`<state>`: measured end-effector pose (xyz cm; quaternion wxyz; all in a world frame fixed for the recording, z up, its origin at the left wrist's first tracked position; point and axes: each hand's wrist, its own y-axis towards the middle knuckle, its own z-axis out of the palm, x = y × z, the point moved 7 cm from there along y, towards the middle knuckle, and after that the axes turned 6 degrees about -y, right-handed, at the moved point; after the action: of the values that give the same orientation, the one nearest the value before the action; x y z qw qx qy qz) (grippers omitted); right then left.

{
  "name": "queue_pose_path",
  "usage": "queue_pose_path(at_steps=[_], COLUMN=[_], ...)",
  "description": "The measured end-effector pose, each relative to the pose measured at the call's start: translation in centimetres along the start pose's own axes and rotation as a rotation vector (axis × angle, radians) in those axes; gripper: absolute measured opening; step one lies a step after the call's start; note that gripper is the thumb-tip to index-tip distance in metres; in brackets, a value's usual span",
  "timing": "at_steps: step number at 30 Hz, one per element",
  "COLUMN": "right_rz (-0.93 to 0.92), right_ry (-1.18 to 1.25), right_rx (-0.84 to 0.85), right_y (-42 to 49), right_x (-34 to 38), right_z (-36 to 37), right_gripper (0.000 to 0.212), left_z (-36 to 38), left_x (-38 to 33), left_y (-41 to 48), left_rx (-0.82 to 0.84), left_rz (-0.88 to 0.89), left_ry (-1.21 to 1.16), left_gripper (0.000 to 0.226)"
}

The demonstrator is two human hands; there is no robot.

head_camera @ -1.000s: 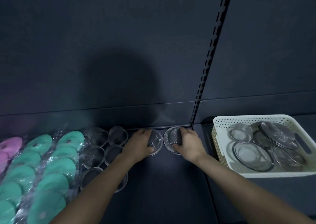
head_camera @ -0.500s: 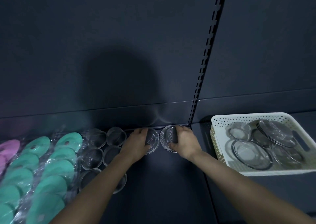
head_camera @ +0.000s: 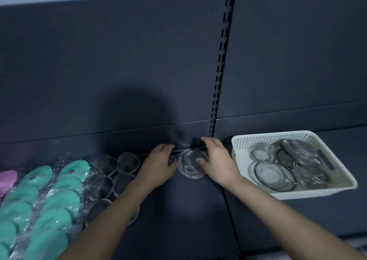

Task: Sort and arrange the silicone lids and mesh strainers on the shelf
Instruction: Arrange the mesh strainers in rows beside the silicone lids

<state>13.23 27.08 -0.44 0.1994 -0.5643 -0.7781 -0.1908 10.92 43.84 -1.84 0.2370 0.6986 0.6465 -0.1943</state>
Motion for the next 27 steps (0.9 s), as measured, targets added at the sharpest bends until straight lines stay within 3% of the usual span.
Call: queue_pose_path(at_steps=[6, 13, 23, 25, 27], right_rz=[0.016, 0.15, 0.254, 0.293, 0.333], right_ry=[-0.054, -0.11, -0.169, -0.176, -0.194], right_rx=[-0.065, -0.077, -0.126, -0.131, -0.132], right_y=[-2.0, -4.6, -5.7, -5.6, -5.3], right_x=[-3.0, -9.3, -16.8, -18.1, -19.4], right_z=[-5.0, -9.3, -13.6, -13.9, -14.0], right_gripper=[0.047, 0.037, 0.018, 0.006, 0.017], left_z=[0.3, 3.4, 11.2, 13.0, 14.8], left_x=[-4.8, -11.6, -19.4, -20.1, -20.1], left_y=[0.4, 1.1, 2.5, 2.9, 3.4], left_rx=[-0.05, 0.028, 0.347, 0.414, 0.493], left_rz=[0.11, 0.248, 0.382, 0.38, 0.339], left_ry=[-0.089, -0.11, 0.019, 0.063, 0.084], left_gripper=[0.04, 0.033, 0.021, 0.023, 0.031])
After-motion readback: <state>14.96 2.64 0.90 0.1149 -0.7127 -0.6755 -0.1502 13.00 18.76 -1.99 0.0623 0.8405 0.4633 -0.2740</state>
